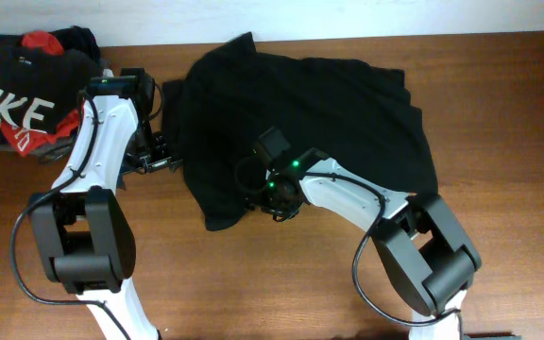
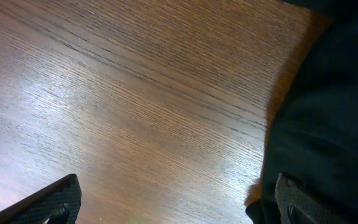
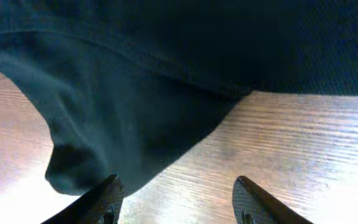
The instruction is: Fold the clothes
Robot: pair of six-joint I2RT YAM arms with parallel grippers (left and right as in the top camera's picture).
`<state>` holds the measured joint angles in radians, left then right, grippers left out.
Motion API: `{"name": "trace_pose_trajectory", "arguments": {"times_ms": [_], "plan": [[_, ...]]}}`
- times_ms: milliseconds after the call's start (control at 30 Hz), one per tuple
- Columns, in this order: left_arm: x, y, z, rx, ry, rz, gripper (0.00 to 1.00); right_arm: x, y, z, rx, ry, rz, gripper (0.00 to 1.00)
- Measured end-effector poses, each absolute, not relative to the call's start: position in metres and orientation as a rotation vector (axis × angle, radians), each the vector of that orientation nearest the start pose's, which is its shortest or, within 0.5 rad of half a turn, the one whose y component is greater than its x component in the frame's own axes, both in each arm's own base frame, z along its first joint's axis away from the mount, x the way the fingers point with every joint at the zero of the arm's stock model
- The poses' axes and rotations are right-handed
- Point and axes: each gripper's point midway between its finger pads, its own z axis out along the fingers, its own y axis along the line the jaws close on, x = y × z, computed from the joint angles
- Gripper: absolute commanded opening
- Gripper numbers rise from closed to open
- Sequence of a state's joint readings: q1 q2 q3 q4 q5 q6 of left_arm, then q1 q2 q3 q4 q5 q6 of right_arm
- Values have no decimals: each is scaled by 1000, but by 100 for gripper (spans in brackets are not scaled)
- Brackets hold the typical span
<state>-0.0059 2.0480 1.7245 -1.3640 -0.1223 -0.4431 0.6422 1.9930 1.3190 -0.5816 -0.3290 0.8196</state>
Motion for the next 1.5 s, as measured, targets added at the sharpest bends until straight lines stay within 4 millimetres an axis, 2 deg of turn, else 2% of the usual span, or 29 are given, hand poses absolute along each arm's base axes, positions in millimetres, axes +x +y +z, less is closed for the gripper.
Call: {"name": "trace_pose_trajectory", "arguments": {"times_ms": [333, 567, 833, 1000, 1067, 1333, 1500], "plan": [[364, 19, 84, -687, 3145, 234, 99, 322, 309, 26, 173, 2989, 733, 61], [364, 19, 84, -687, 3145, 234, 99, 323, 309, 11, 181, 3006, 720, 57], [364, 19, 84, -687, 3145, 234, 99, 328, 312, 12, 174, 2979, 732, 56], [364, 19, 84, -687, 3145, 234, 99, 334, 314, 14, 171, 2949, 737, 46], [364, 19, 84, -687, 3145, 234, 99, 336, 315, 14, 168, 2942, 738, 35], [364, 19, 84, -688, 3145, 233, 99, 336, 314, 9, 175, 2950, 726, 4], [364, 19, 84, -687, 3146, 233, 99, 333, 311, 8, 192, 2965, 715, 4]]}}
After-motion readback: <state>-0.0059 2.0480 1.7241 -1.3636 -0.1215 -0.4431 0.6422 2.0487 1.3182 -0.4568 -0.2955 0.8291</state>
